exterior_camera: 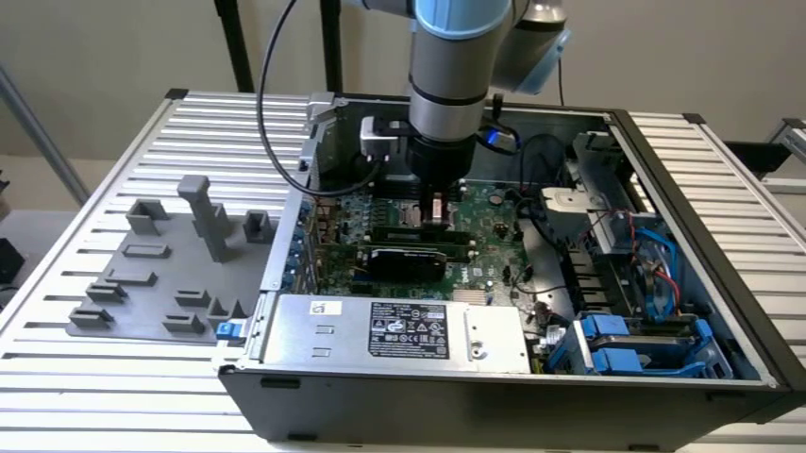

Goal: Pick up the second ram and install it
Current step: 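Press down the second ram until it locks into place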

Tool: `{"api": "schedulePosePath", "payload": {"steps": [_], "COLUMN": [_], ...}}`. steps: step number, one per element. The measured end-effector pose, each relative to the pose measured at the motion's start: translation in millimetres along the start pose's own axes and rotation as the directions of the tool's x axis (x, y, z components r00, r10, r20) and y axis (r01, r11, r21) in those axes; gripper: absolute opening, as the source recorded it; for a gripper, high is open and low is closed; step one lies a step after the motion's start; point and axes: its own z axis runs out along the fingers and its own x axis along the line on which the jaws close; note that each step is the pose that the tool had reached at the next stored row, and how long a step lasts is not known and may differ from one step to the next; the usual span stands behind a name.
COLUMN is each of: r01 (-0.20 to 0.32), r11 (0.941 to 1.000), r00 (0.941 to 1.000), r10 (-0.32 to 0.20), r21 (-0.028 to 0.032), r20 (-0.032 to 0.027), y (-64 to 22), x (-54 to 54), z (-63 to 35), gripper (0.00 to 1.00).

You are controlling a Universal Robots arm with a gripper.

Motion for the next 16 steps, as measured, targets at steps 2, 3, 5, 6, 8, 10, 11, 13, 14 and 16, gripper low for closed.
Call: {"api": "schedulePosePath", "payload": {"steps": [2, 3, 5, 6, 8, 10, 11, 13, 14, 16], "r01": [0.000, 0.000, 0.000, 0.000, 0.000, 0.000, 0.000, 0.000, 0.000, 0.000], "r11": [1.0000, 1.0000, 1.0000, 1.0000, 1.0000, 1.0000, 1.0000, 1.0000, 1.0000, 1.0000], "r00": [1.0000, 1.0000, 1.0000, 1.0000, 1.0000, 1.0000, 1.0000, 1.0000, 1.0000, 1.0000], "r10": [0.000, 0.000, 0.000, 0.000, 0.000, 0.000, 0.000, 0.000, 0.000, 0.000], "r21": [0.0001, 0.0003, 0.0006, 0.0007, 0.0009, 0.0009, 0.0009, 0.0012, 0.0011, 0.0010], "r20": [0.0000, 0.0000, 0.0000, -0.0001, -0.0002, -0.0002, -0.0003, 0.0002, 0.0001, 0.0000], "y": [0.1, 0.1, 0.1, 0.1, 0.1, 0.1, 0.1, 0.1, 0.1, 0.3], "x": [0.0, 0.0, 0.0, 0.0, 0.1, 0.0, 0.1, 0.0, 0.0, -0.1], "z": [0.6, 0.9, 1.6, 1.9, 2.3, 2.4, 2.4, 0.7, -2.8, -12.2], "gripper": [0.00, 0.00, 0.00, 0.00, 0.00, 1.00, 1.00, 1.00, 1.00, 1.00]}}
